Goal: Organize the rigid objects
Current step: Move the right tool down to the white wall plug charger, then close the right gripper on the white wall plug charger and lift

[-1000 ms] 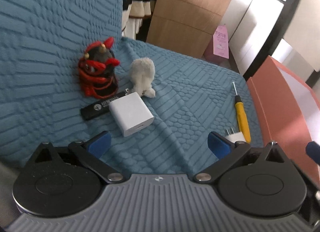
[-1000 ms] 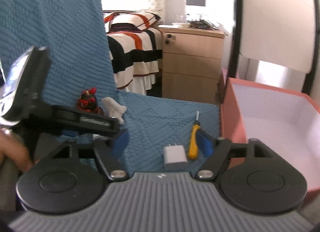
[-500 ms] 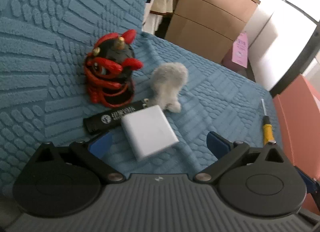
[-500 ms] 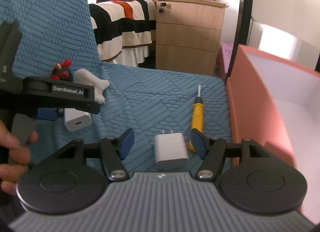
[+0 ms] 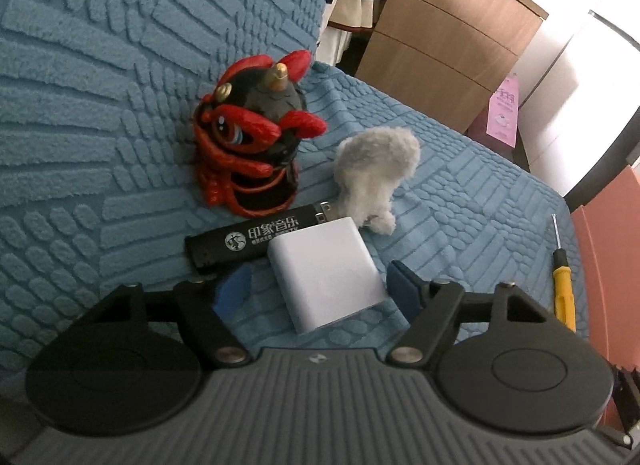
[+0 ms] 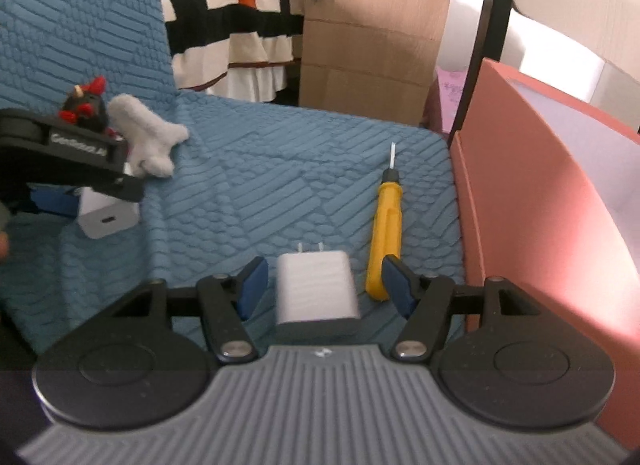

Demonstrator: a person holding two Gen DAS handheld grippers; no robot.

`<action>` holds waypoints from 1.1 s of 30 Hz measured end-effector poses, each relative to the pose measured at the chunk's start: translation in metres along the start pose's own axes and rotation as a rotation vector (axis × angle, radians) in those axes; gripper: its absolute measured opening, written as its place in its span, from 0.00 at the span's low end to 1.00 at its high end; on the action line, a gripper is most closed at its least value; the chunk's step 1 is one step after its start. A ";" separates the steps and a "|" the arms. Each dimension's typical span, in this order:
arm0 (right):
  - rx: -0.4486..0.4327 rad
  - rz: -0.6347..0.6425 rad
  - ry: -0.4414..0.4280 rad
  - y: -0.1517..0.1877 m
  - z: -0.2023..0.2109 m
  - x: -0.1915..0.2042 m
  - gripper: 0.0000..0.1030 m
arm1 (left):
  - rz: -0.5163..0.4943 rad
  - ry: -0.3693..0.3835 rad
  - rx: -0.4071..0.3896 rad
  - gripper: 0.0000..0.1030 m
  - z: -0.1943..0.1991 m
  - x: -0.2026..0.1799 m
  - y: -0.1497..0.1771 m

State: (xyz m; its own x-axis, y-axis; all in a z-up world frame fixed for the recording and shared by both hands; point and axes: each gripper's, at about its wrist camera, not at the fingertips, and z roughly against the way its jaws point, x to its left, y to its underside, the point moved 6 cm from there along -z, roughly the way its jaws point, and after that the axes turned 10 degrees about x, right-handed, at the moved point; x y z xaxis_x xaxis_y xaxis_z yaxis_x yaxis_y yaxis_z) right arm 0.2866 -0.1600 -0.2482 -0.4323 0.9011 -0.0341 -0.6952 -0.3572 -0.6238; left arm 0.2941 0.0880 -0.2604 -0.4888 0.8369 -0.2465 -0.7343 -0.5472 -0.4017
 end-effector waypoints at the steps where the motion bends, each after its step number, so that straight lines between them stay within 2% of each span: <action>1: -0.004 -0.002 0.000 0.000 0.000 0.000 0.64 | 0.000 0.015 0.001 0.68 0.000 -0.001 0.001; 5: -0.008 -0.018 -0.021 0.000 0.002 0.005 0.66 | -0.026 0.016 -0.009 0.66 0.000 -0.007 0.004; 11: -0.010 0.000 0.000 0.003 0.003 0.011 0.65 | -0.040 0.019 0.000 0.64 0.003 -0.009 0.009; 15: -0.004 0.001 0.027 0.006 0.003 0.013 0.65 | -0.064 0.067 0.005 0.62 0.015 -0.014 0.015; 16: 0.003 0.007 0.030 0.006 0.004 0.014 0.60 | -0.078 0.075 0.002 0.62 0.018 -0.017 0.017; 17: 0.019 0.014 0.036 0.008 0.004 0.016 0.48 | -0.090 0.080 0.002 0.62 0.020 -0.020 0.020; 18: 0.045 0.009 0.042 0.010 0.003 0.018 0.45 | -0.100 0.086 0.005 0.61 0.022 -0.023 0.023; 26: 0.073 -0.033 -0.011 0.018 0.016 0.019 0.44 | -0.138 0.134 0.045 0.61 0.029 -0.030 0.042; 33: 0.098 -0.040 -0.016 0.030 0.027 0.021 0.44 | -0.136 0.177 0.059 0.59 0.039 -0.030 0.051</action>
State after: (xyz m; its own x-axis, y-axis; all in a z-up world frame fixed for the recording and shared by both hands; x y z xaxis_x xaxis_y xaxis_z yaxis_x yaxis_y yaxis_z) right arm 0.2416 -0.1584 -0.2463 -0.4116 0.9114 0.0025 -0.7649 -0.3440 -0.5447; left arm 0.2531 0.0344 -0.2394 -0.2969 0.8900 -0.3461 -0.8169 -0.4244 -0.3907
